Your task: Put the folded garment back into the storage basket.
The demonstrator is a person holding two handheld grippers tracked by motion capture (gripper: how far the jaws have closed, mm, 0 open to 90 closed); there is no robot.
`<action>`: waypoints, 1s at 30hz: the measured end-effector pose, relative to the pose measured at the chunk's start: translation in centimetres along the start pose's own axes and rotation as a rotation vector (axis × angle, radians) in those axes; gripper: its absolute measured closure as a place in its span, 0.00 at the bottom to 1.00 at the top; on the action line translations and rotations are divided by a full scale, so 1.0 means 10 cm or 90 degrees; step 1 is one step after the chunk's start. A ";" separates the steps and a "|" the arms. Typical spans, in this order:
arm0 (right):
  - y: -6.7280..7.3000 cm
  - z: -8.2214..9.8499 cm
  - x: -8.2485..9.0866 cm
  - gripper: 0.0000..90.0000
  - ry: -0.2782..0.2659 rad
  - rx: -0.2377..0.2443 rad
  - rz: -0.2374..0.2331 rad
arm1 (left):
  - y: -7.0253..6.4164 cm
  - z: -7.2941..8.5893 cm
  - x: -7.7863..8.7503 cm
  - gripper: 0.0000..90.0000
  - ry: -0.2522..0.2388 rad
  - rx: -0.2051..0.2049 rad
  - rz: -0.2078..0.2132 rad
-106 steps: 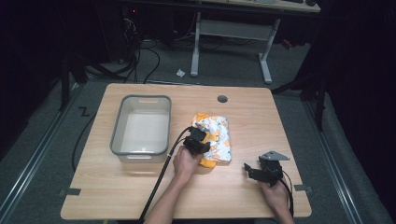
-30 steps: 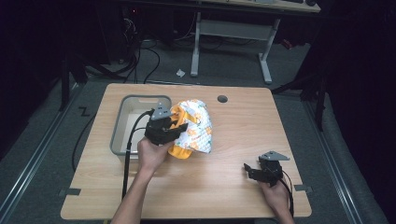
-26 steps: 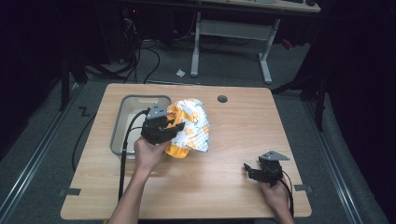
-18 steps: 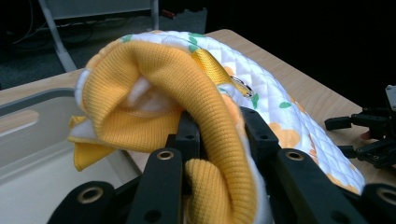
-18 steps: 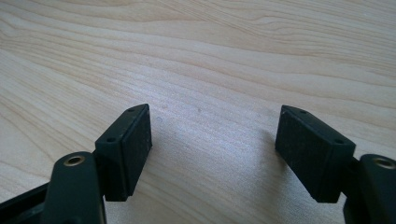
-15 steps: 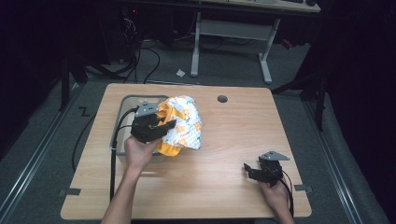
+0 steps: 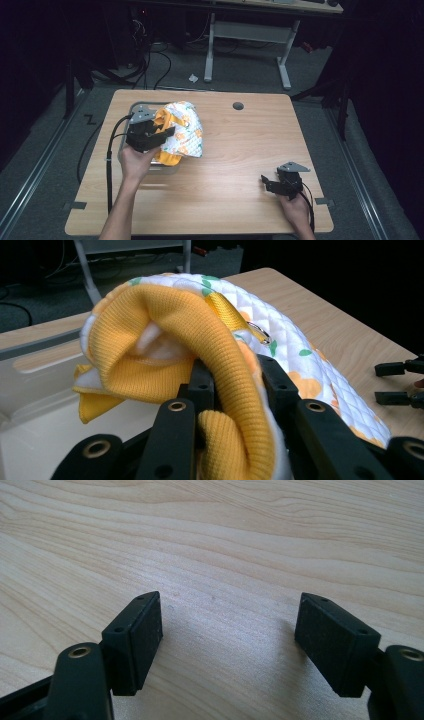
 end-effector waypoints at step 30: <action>0.00 0.00 0.00 0.30 0.000 0.000 0.000 | 0.58 0.45 -0.06 0.79 0.085 0.043 -0.049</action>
Point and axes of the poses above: each handheld gripper's, and its own axes: x roughly backward along the jaws, z roughly out of its underside, y roughly to its left, the point moved 10 cm from there along -x, roughly forward along the jaws, and after that the axes turned 9 degrees about -y, right-handed, at the moved point
